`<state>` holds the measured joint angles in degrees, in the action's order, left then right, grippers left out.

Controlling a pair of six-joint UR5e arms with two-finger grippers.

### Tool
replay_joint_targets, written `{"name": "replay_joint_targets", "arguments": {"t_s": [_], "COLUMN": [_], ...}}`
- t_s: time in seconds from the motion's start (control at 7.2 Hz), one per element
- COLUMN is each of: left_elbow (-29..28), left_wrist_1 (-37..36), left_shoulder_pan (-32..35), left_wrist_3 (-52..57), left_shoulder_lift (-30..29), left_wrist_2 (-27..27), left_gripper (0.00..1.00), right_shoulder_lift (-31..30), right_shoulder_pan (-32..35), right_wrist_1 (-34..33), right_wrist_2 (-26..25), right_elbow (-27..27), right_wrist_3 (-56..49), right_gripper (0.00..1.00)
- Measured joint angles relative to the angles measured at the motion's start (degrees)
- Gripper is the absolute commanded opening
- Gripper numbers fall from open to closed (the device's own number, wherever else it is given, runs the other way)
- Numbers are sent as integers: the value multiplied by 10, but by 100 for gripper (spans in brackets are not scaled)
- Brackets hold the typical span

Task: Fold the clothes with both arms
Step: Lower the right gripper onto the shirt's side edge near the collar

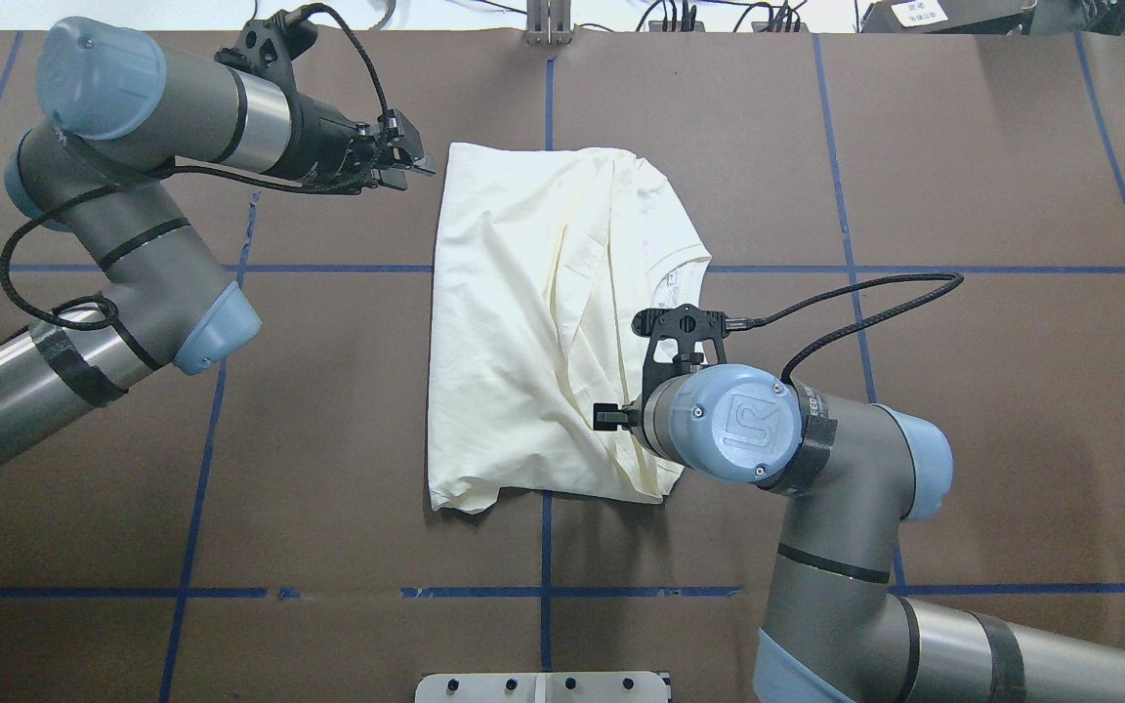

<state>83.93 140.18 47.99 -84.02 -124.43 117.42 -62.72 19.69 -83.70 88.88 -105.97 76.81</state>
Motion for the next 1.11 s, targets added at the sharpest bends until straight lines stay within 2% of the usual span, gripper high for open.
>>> {"name": "replay_joint_targets", "arguments": {"t_s": [0.14,0.28,1.11], "left_elbow": [0,0,-1], "left_wrist_1": [0,0,0], "left_shoulder_pan": [0,0,-1], "left_wrist_3": [0,0,-1], "left_shoulder_lift": [0,1,1], "left_wrist_2": [0,0,-1], "left_gripper": [47,47,47], "right_shoulder_lift": [-3,-7,-40], "right_shoulder_pan": [-14,-23,-21], "right_wrist_1": [-5,-8,-9], "right_wrist_2": [-12,-22,-24], "right_elbow": [0,0,-18], "right_wrist_3": [-8,-11,-60], "right_gripper": [28,0,0]}}
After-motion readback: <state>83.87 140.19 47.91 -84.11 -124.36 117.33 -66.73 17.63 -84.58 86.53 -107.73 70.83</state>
